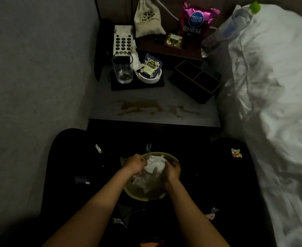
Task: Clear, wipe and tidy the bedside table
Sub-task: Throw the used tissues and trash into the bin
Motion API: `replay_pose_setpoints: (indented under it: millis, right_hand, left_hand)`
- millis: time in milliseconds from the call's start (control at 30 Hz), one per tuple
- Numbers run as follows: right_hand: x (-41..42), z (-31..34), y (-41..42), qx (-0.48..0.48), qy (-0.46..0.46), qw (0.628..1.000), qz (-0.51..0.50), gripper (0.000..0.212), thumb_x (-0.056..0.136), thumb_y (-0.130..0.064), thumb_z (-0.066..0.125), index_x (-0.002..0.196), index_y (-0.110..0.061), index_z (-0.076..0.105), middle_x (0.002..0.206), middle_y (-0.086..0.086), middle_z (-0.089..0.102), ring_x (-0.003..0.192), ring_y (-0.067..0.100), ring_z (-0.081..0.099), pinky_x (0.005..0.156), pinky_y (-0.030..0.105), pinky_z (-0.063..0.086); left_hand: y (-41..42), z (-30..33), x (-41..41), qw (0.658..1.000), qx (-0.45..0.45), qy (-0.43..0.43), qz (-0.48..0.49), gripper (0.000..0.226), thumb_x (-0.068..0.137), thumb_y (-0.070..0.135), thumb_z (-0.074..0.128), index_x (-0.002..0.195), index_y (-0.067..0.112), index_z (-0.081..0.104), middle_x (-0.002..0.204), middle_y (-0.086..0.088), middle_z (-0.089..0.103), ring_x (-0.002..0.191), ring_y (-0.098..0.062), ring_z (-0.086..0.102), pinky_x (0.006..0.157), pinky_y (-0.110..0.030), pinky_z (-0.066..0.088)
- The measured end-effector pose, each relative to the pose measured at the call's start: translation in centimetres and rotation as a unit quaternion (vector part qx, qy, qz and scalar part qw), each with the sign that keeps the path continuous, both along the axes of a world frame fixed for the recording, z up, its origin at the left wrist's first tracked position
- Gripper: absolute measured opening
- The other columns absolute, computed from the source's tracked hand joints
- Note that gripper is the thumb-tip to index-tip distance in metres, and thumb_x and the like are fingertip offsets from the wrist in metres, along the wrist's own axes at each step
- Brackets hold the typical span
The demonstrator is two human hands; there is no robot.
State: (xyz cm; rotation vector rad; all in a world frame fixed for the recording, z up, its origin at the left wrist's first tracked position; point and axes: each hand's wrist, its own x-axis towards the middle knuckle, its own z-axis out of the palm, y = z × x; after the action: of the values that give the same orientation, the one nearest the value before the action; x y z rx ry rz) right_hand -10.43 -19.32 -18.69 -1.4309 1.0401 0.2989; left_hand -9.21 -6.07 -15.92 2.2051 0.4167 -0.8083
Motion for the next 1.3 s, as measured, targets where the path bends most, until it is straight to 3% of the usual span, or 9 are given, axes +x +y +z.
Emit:
replay_pose_setpoints:
  millis: [167, 367, 533, 600, 733, 867, 1000, 1133, 1300]
  right_hand:
    - [2.3, 2.6, 0.3, -0.094, -0.049, 0.994, 0.029, 0.031, 0.096, -0.003, 0.054, 0.127, -0.001, 0.054, 0.122, 0.023, 0.060, 0.114, 0.037, 0.058, 0.101, 0.049, 0.046]
    - [5.9, 9.4, 1.3, -0.093, -0.230, 0.964, 0.100, 0.012, 0.097, -0.004, 0.052, 0.096, -0.007, 0.063, 0.084, 0.014, 0.068, 0.085, 0.025, 0.067, 0.083, 0.040, 0.053]
    - [11.1, 14.8, 2.2, -0.085, -0.363, 0.902, 0.216, 0.012, 0.096, -0.005, 0.054, 0.090, -0.007, 0.065, 0.074, 0.005, 0.067, 0.072, 0.013, 0.065, 0.068, 0.024, 0.050]
    - [13.9, 16.3, 2.9, -0.114, -0.390, 0.871, 0.275, 0.011, 0.094, -0.007, 0.056, 0.094, -0.010, 0.066, 0.084, 0.001, 0.069, 0.083, 0.012, 0.066, 0.076, 0.025, 0.051]
    - [19.9, 17.8, 4.7, -0.250, -0.408, 0.773, 0.417, 0.015, 0.094, -0.011, 0.056, 0.103, -0.014, 0.068, 0.124, 0.002, 0.060, 0.121, 0.019, 0.051, 0.101, 0.033, 0.042]
    - [24.7, 17.3, 6.7, -0.404, -0.379, 0.645, 0.527, 0.024, 0.095, -0.015, 0.055, 0.114, -0.014, 0.070, 0.153, 0.002, 0.037, 0.143, 0.025, 0.026, 0.113, 0.039, 0.027]
    - [27.4, 16.4, 8.0, -0.437, -0.330, 0.598, 0.586, 0.033, 0.097, -0.019, 0.051, 0.127, -0.012, 0.062, 0.157, 0.004, 0.032, 0.147, 0.026, 0.021, 0.115, 0.040, 0.023]
    - [28.2, 16.5, 8.3, -0.423, -0.332, 0.601, 0.592, 0.037, 0.094, -0.017, 0.053, 0.130, -0.009, 0.055, 0.145, 0.009, 0.047, 0.136, 0.026, 0.039, 0.109, 0.038, 0.032]
    - [26.6, 19.2, 6.9, -0.221, -0.440, 0.765, 0.416, 0.029, 0.091, 0.001, 0.055, 0.119, -0.002, 0.063, 0.125, 0.011, 0.060, 0.113, 0.018, 0.056, 0.093, 0.021, 0.042]
  left_hand:
    - [1.1, 1.8, 2.0, 0.998, -0.027, -0.048, 0.028, 0.018, 0.096, 0.027, 0.056, 0.089, 0.018, 0.071, 0.091, -0.002, 0.070, 0.086, -0.017, 0.067, 0.085, -0.036, 0.055]
    - [1.9, 7.0, 5.3, 0.975, -0.081, -0.199, 0.054, 0.011, 0.093, 0.016, 0.061, 0.088, 0.017, 0.071, 0.082, -0.003, 0.072, 0.079, -0.020, 0.069, 0.082, -0.038, 0.055]
    - [3.8, 13.0, 9.6, 0.923, -0.124, -0.354, 0.086, 0.017, 0.091, 0.005, 0.060, 0.087, 0.019, 0.070, 0.076, 0.004, 0.072, 0.069, -0.009, 0.067, 0.067, -0.021, 0.051]
    - [5.1, 14.9, 11.6, 0.898, -0.109, -0.414, 0.098, 0.015, 0.091, 0.009, 0.061, 0.089, 0.020, 0.071, 0.079, 0.007, 0.072, 0.075, -0.004, 0.068, 0.071, -0.017, 0.052]
    - [7.7, 17.0, 15.4, 0.865, -0.017, -0.490, 0.106, 0.012, 0.089, 0.011, 0.063, 0.094, 0.017, 0.072, 0.095, -0.001, 0.068, 0.090, -0.015, 0.064, 0.081, -0.029, 0.050]
    - [9.6, 16.9, 18.0, 0.882, 0.104, -0.452, 0.086, 0.019, 0.088, 0.012, 0.066, 0.106, 0.013, 0.070, 0.125, -0.009, 0.053, 0.120, -0.027, 0.046, 0.100, -0.028, 0.034]
    - [10.4, 16.4, 18.8, 0.904, 0.123, -0.407, 0.034, 0.027, 0.089, 0.009, 0.063, 0.116, 0.008, 0.066, 0.145, -0.009, 0.041, 0.135, -0.027, 0.037, 0.109, -0.036, 0.032]
    - [10.6, 16.2, 18.9, 0.906, 0.107, -0.408, 0.030, 0.031, 0.089, 0.008, 0.062, 0.120, 0.007, 0.064, 0.147, -0.007, 0.041, 0.135, -0.023, 0.040, 0.110, -0.033, 0.033]
    - [10.4, 16.6, 18.4, 0.886, 0.065, -0.456, 0.061, 0.048, 0.088, 0.005, 0.062, 0.134, 0.009, 0.051, 0.138, -0.008, 0.047, 0.128, -0.023, 0.045, 0.108, -0.031, 0.037]
